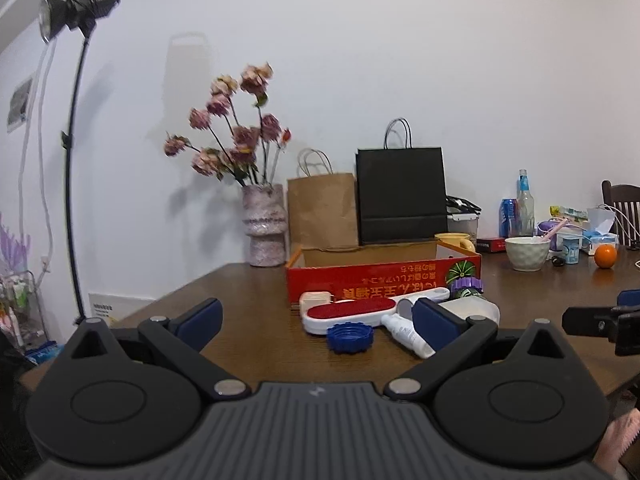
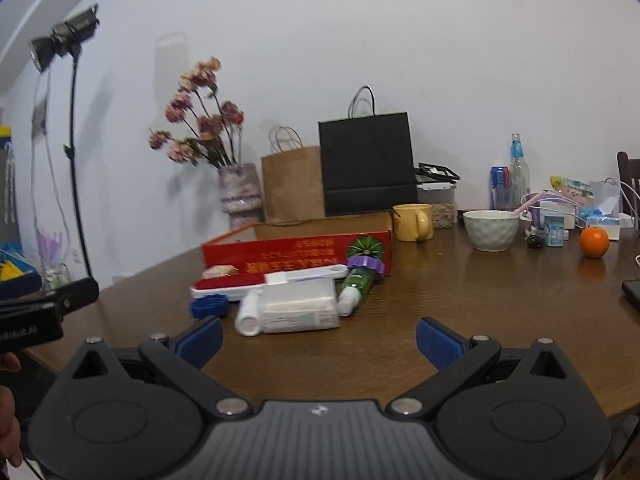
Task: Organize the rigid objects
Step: 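Grasp the blue bottle cap with the left gripper while the right grasps the white spray bottle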
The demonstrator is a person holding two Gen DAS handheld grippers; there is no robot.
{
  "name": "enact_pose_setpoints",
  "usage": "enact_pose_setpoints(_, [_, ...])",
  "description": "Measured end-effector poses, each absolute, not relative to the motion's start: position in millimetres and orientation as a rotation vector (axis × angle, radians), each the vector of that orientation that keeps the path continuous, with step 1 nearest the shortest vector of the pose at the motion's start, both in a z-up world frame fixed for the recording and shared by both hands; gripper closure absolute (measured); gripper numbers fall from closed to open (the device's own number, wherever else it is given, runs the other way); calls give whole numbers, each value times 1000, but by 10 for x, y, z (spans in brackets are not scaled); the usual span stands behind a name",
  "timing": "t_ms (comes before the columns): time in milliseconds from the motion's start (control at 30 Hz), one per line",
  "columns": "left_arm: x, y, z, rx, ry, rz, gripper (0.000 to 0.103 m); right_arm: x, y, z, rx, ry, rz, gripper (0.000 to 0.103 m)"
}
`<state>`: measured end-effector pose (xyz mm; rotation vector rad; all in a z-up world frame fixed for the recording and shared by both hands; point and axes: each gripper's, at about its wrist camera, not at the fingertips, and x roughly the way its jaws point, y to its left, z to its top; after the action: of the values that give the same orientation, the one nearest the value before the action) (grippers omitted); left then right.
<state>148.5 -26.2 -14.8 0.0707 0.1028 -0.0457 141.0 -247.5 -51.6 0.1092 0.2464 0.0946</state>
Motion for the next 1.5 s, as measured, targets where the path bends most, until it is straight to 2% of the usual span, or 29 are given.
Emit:
enact_pose_setpoints(233, [2032, -297, -229, 31, 207, -100, 0, 1988, -2399, -513, 48, 376, 111, 0])
enact_pose_setpoints(467, [2510, -259, -239, 60, 269, -116, 0, 2239, -2328, -485, 147, 322, 274, 2])
enact_pose_setpoints(533, [2631, -266, -241, 88, 294, -147, 0, 2335, -2250, -467, 151, 315, 310, 17])
enact_pose_setpoints(567, [2684, -283, -250, 106, 308, -165, 0, 2384, -2200, -461, 137, 319, 316, 21])
enact_pose_setpoints(633, [2821, -311, -267, 147, 345, -215, 5, 2497, -2113, -459, 117, 332, 338, 37])
enact_pose_setpoints(800, [3130, -300, -348, 162, 422, -266, 16, 2714, -1955, -452, 118, 360, 388, 57])
enact_pose_setpoints(967, [3395, -201, -413, 98, 538, -299, 35, 2890, -1850, -485, 122, 398, 392, 62])
enact_pose_setpoints(1000, [3430, -193, -424, 91, 557, -302, 44, 2915, -1830, -498, 122, 405, 396, 62])
enact_pose_setpoints(1033, [3463, -187, -439, 85, 578, -313, 47, 2932, -1802, -502, 115, 404, 394, 64])
enact_pose_setpoints(1233, [3410, -125, -437, 91, 563, -253, 48, 3068, -1565, -567, 15, 457, 348, 71])
enact_pose_setpoints(1500, [3175, -30, -420, 128, 537, -183, 47, 3148, -1345, -566, -119, 480, 271, 72])
